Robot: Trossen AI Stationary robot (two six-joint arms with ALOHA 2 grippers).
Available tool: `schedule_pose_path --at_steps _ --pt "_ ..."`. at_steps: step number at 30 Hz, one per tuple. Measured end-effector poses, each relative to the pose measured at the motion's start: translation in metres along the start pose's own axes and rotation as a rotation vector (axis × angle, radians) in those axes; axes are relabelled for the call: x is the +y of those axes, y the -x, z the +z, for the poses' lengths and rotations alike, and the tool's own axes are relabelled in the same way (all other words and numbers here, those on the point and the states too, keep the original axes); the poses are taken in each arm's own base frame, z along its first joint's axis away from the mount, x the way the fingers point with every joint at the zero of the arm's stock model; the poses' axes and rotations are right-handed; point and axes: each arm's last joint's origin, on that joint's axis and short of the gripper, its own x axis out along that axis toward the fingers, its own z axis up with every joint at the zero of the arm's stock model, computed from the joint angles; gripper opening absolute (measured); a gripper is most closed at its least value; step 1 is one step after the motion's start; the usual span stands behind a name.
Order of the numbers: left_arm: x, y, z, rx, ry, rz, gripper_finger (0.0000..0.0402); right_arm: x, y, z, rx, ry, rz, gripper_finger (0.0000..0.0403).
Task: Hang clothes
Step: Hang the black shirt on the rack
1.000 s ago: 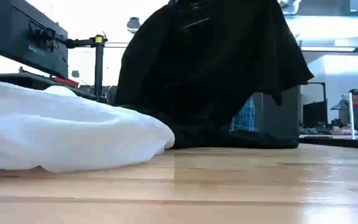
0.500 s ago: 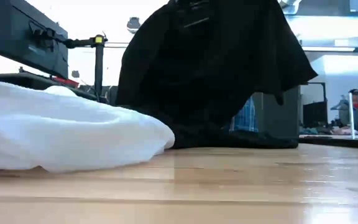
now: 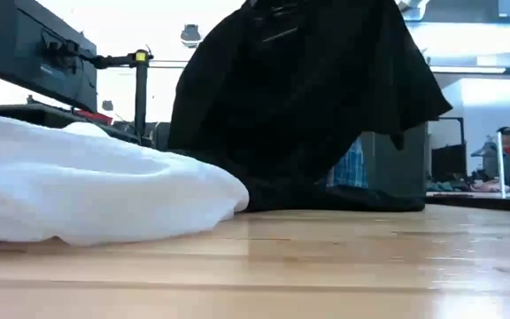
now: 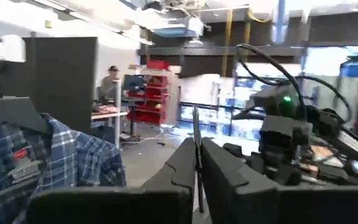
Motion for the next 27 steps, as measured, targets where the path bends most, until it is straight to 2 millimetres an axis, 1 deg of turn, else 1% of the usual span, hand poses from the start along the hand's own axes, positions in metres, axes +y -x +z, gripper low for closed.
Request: schedule_pose_path --at_steps 3,6,9,11,15,16,18,20,23,25,27 --pt "0.008 0.004 0.002 0.015 -0.010 -0.160 0.0001 0.001 0.000 0.000 -0.013 0.004 0.045 0.0030" --pt "0.014 0.007 0.002 0.033 -0.014 -0.201 0.0001 0.002 0.000 0.000 -0.015 0.006 0.052 0.0030" --pt "0.018 0.008 0.000 0.057 -0.035 -0.185 0.0001 0.000 0.001 -0.001 -0.009 0.002 0.038 0.0030" --pt "0.021 0.011 -0.003 0.105 -0.067 -0.159 0.0001 -0.003 0.003 -0.002 -0.003 -0.008 0.024 0.0030" --pt "0.022 0.026 -0.009 0.291 -0.146 0.006 0.0007 -0.008 0.006 -0.004 0.003 -0.045 -0.013 0.0030" --pt "0.022 0.032 -0.013 0.376 -0.158 0.053 0.0013 -0.009 0.008 -0.003 -0.010 -0.036 -0.026 0.0030" --pt "0.024 0.040 -0.019 0.481 -0.189 0.153 0.0030 -0.010 0.014 -0.002 -0.019 -0.035 -0.052 0.0030" --pt "0.023 0.048 -0.024 0.593 -0.184 0.208 0.0052 -0.012 0.015 -0.002 -0.019 -0.039 -0.065 0.0030" --pt "0.019 0.057 -0.030 0.701 -0.115 0.218 0.0091 -0.016 0.012 -0.004 -0.013 -0.054 -0.076 0.0030" --pt "0.012 0.061 -0.037 0.777 -0.065 0.203 0.0112 -0.016 0.013 -0.002 -0.024 -0.059 -0.079 0.0030" --pt "0.004 0.062 -0.042 0.836 -0.049 0.179 0.0126 -0.017 0.016 -0.001 -0.035 -0.055 -0.088 0.0030"
